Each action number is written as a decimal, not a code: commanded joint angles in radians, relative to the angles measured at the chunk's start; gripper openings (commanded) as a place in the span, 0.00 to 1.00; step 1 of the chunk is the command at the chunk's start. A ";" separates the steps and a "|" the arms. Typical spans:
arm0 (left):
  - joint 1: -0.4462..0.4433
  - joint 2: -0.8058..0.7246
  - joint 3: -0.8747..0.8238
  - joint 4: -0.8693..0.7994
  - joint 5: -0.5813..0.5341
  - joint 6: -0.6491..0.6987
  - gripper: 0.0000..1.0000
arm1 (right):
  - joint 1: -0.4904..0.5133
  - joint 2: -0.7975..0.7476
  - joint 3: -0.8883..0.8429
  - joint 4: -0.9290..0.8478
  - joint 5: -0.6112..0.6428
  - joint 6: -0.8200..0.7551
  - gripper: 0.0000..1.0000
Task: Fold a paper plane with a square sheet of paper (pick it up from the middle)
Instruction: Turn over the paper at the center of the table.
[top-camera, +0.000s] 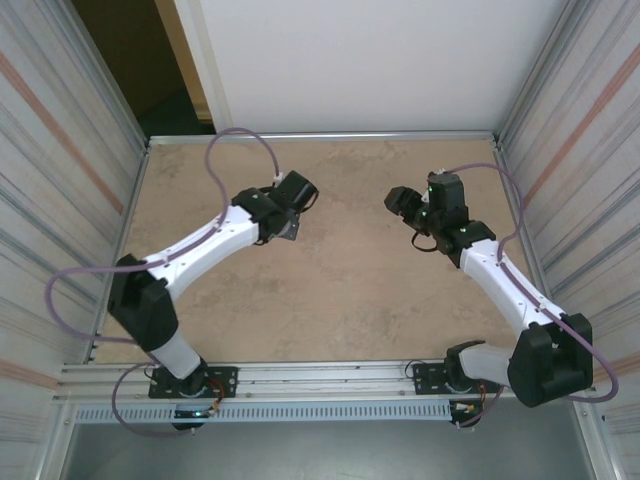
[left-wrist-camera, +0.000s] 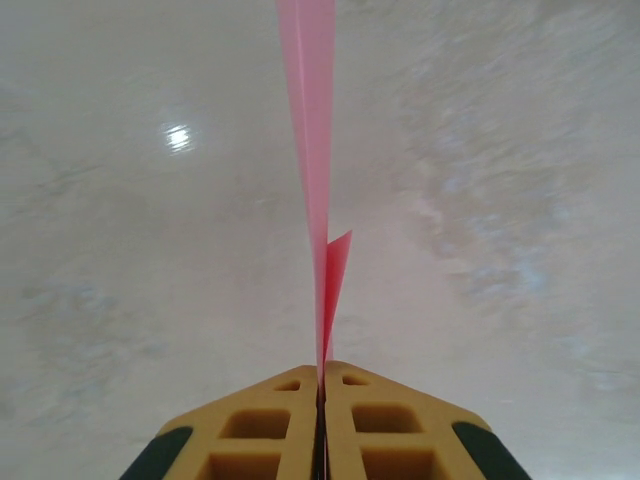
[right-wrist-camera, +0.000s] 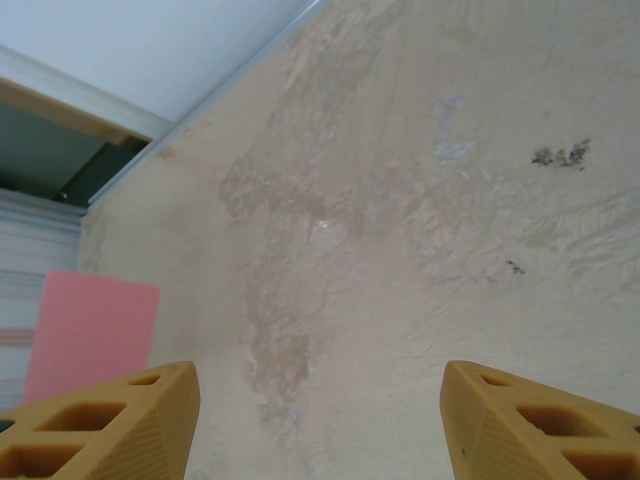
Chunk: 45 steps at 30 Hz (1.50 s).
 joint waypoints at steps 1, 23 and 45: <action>-0.034 0.088 0.083 -0.152 -0.239 0.005 0.10 | -0.017 -0.034 -0.030 -0.039 0.042 -0.009 0.63; 0.051 0.283 0.092 0.098 0.642 -0.037 0.44 | -0.040 -0.016 -0.058 -0.083 0.030 0.036 0.65; 0.622 -0.347 -0.658 0.512 0.923 -0.279 0.80 | 0.446 0.841 0.539 0.111 -0.306 0.164 0.59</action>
